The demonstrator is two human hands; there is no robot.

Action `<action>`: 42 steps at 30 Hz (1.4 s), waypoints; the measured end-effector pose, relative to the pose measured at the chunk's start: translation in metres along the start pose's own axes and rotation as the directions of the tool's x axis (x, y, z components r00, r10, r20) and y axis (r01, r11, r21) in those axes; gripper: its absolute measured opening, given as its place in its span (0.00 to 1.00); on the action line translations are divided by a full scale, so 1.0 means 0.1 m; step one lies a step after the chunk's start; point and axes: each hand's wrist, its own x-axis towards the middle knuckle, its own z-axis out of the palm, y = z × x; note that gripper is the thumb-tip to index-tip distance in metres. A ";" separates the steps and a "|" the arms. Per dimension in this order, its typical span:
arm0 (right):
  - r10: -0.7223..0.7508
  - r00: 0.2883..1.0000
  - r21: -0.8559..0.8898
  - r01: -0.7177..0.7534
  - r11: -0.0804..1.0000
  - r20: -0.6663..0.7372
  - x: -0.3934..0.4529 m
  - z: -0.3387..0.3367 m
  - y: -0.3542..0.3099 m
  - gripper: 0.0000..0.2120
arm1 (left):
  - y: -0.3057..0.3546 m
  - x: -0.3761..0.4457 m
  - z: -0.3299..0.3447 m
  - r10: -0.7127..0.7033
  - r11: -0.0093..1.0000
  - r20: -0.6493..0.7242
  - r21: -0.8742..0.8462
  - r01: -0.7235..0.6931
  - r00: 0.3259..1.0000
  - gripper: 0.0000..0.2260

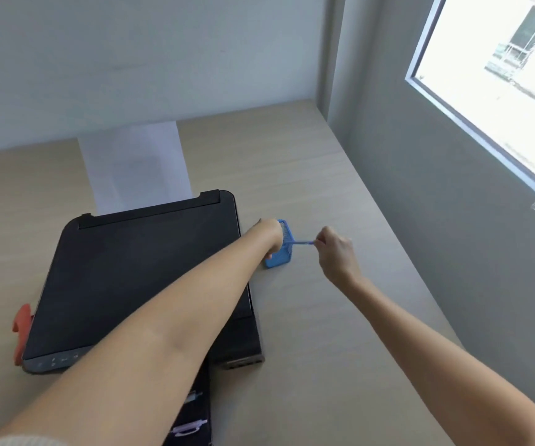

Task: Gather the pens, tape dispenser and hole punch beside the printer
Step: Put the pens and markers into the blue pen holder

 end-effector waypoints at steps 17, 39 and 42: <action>-0.098 0.995 0.134 0.100 0.986 -0.025 -0.36 0.10 -0.04 0.12 | -0.78 -0.89 -0.22 0.306 0.919 -0.405 -0.112 -0.379 0.862 0.11; -0.307 0.739 -0.315 0.571 0.758 0.600 -2.36 1.64 -1.10 0.15 | -3.13 -1.27 2.29 -0.021 0.989 -0.314 -0.143 -0.025 0.949 0.16; -0.238 0.740 -0.386 0.563 0.731 0.629 -2.33 1.71 -1.14 0.15 | -3.11 -1.27 2.29 -0.006 0.999 -0.260 0.034 0.015 0.966 0.19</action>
